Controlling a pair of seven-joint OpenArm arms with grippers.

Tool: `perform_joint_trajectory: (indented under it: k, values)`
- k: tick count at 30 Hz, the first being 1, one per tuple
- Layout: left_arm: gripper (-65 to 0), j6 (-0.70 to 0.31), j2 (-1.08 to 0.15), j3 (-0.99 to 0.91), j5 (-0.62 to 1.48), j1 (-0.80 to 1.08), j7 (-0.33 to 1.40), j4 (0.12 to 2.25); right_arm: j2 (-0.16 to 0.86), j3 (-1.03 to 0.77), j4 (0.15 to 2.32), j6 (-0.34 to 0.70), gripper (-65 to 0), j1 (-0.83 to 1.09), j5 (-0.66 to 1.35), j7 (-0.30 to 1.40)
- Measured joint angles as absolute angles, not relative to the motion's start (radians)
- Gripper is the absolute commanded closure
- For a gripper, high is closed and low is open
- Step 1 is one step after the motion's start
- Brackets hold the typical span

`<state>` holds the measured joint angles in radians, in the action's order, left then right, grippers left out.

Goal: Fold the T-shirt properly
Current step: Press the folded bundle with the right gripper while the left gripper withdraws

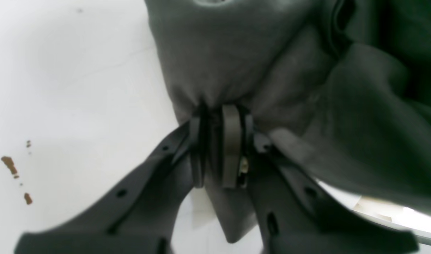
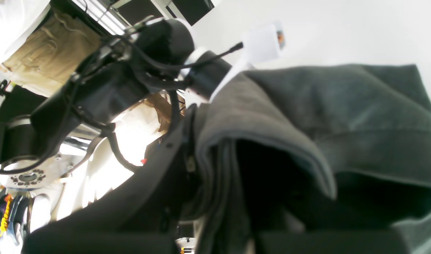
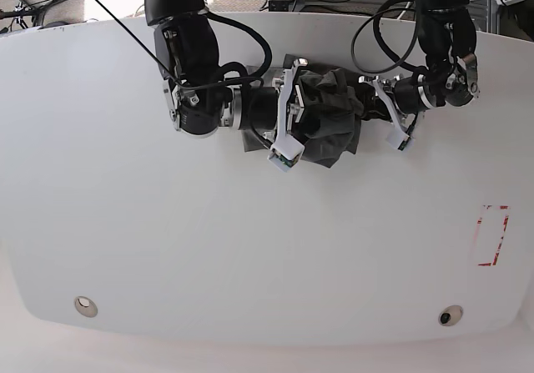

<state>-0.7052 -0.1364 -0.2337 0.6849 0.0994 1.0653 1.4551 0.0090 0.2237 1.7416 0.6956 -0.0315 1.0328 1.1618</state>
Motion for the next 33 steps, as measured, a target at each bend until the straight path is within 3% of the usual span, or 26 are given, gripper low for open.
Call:
perform_joint_trajectory:
  k: [2,4,7,12,15,25,30,33]
  values:
    - [-6.8,-0.705,-0.136,-0.234,0.682,0.099,1.065,1.456,0.015,0.224,1.729,0.696,-0.3,-0.031,1.028,1.161]
    - [-6.8,-0.705,-0.136,-0.234,0.683,0.099,1.065,1.456,0.015,0.234,1.714,0.695,-5.9,-0.037,1.028,1.154]
    - [-6.8,-0.705,-0.136,-0.234,0.683,0.099,1.065,1.456,0.009,0.245,1.699,0.696,-19.3,-0.035,1.03,1.155]
    - [-6.8,-0.705,-0.136,-0.234,0.683,0.099,1.065,1.457,0.012,0.242,1.699,0.696,-53.0,-0.031,0.986,1.151]
    - [-6.8,-0.705,-0.136,-0.236,0.683,0.099,1.066,1.46,0.01,0.24,1.699,0.696,-62.9,-0.031,0.936,1.152]
    - [-6.9,-0.696,-0.142,-0.379,0.754,0.116,1.114,1.642,0.051,0.231,1.819,0.696,-57.4,-0.031,0.921,1.144]
    - [-6.9,-0.697,-0.205,-0.462,0.841,0.137,1.114,1.725,0.089,0.23,1.844,0.696,-48.2,-0.015,0.916,1.155]
    - [-6.9,-0.696,-0.246,-0.527,0.895,0.159,1.115,1.733,0.091,0.23,1.829,0.696,-36.3,-0.019,0.912,1.154]
